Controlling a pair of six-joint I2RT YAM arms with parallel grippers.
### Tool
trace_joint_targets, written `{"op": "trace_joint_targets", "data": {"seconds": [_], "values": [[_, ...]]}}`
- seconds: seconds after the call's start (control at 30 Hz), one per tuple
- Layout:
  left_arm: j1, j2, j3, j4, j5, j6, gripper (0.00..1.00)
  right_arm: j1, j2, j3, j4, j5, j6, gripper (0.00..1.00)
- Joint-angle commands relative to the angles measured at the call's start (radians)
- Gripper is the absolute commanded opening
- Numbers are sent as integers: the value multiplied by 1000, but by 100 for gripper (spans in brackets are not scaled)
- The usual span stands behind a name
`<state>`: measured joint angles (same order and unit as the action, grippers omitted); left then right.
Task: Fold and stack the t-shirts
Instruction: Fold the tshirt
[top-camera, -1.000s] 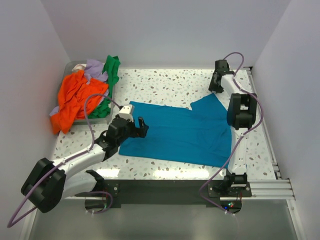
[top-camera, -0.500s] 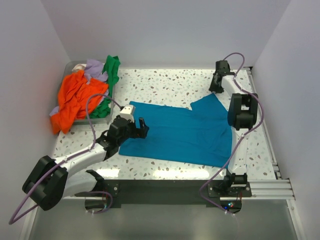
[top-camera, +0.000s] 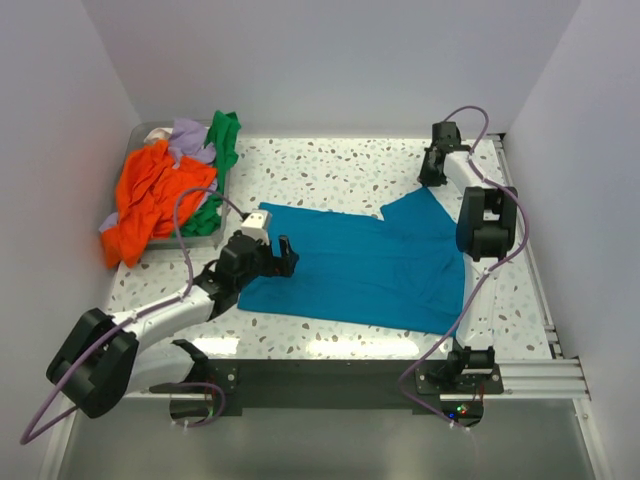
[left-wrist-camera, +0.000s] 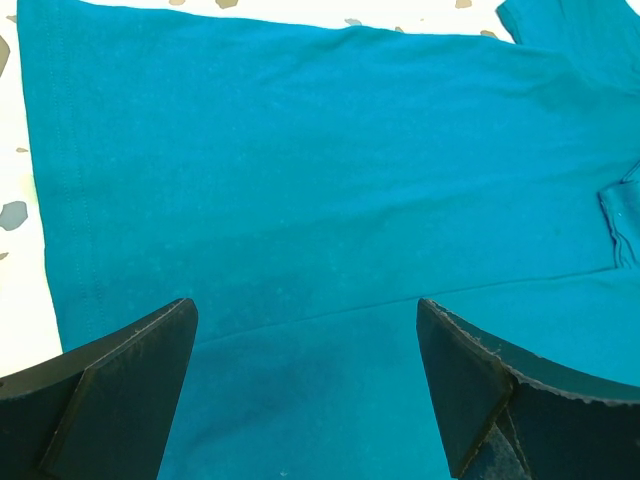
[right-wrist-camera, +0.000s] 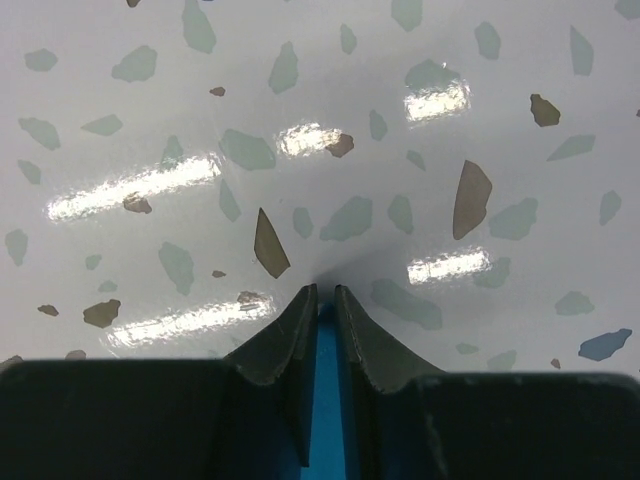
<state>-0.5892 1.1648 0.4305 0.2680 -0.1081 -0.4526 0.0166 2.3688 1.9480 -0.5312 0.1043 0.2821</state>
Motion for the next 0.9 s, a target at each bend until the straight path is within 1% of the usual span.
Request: {"op": "trace_joint_targets", "data": {"seconds": [0.0,0.07,0.1,0.17,0.3,0.43,0.57,0.6,0.63,0.7,0.87], "values": [[6,10,24,42,-2,-3,96,6,20,-9,-101,-38,-27,16],[6,12,24,42,-4,-5,96,6,21,-4,-110,-31,-35,11],[6,16,24,45,-7,-1,96,5,26,0,-112,-28,-37,6],[8,21,27,46,-10,0,96,6,29,3,-118,-26,-41,0],[19,70,59,45,-21,17,96,5,23,3,-119,8,-41,0],[48,134,137,30,-30,52,96,2,9,2,-124,95,-44,0],[86,222,207,22,-42,86,96,-15,0,-4,-130,135,-37,0],[94,240,246,16,-56,101,96,-14,-3,-7,-131,144,-34,0],[104,260,263,11,-65,110,95,-41,-5,-11,-131,155,-32,0],[114,326,324,-3,-79,135,94,-56,-17,-27,-130,167,-32,0],[161,476,436,-18,-82,169,86,-83,-33,-52,-125,176,-21,0]]}}
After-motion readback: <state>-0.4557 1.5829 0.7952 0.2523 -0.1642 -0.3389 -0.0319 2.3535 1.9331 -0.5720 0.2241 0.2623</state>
